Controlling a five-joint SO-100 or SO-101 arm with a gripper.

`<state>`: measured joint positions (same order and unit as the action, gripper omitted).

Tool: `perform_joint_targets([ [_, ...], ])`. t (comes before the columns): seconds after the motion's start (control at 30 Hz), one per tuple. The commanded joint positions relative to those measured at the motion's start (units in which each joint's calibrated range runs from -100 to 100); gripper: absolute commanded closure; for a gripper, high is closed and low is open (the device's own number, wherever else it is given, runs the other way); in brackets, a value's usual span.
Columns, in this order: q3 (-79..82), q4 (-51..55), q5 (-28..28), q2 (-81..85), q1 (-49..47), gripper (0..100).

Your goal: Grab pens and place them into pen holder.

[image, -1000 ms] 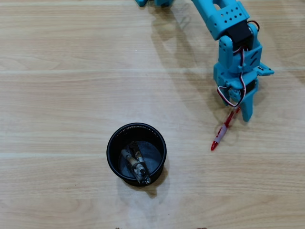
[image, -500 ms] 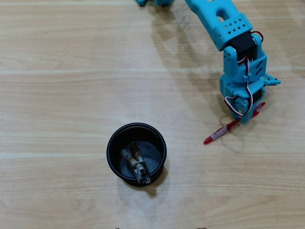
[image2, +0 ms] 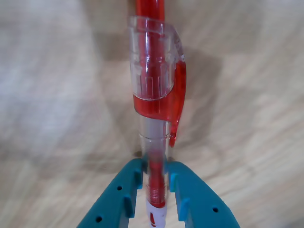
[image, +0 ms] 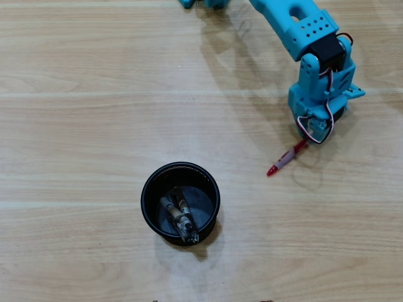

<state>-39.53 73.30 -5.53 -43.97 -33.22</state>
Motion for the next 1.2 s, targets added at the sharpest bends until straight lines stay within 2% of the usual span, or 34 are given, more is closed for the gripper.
perform_joint_targets([
  [0.0,-8.41,3.15,2.08,11.34,0.64,98],
  [0.17,-16.56,1.26,9.40,22.75,3.54,98],
  [0.23,-17.19,-2.09,14.00,26.13,7.17,98],
  [0.43,-8.86,-5.19,36.89,32.64,24.91,98],
  [0.5,-3.07,-6.39,44.47,33.74,27.98,98],
  [0.57,2.73,-11.98,49.70,34.59,29.51,98],
  [0.73,9.97,-31.23,52.89,34.25,30.16,98],
  [0.83,11.60,-38.88,53.26,33.49,30.16,98],
  [1.17,11.87,-47.56,53.46,24.70,31.37,98],
])
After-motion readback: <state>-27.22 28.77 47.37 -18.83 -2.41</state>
